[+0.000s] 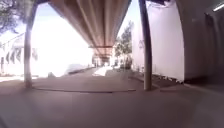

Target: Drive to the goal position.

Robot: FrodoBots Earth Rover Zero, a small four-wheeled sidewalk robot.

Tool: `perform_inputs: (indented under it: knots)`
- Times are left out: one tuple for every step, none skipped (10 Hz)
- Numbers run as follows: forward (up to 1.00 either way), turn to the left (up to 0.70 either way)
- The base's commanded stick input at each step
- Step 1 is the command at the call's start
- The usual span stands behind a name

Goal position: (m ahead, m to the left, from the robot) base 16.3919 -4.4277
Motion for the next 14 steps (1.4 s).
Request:
perform_inputs:
  knots:
    - [0.85, 0.0]
    - [0.85, 0.0]
    - [0.85, 0.0]
    - [0.85, 0.0]
    - [0.85, 0.0]
    - [0.85, 0.0]
    - [0.85, 0.0]
    - [0.85, 0.25]
    - [0.85, 0.11]
    - [0.85, 0.0]
    - [0.85, 0.0]
    - [0.85, 0.0]
    - [0.85, 0.0]
    - [0.85, 0.0]
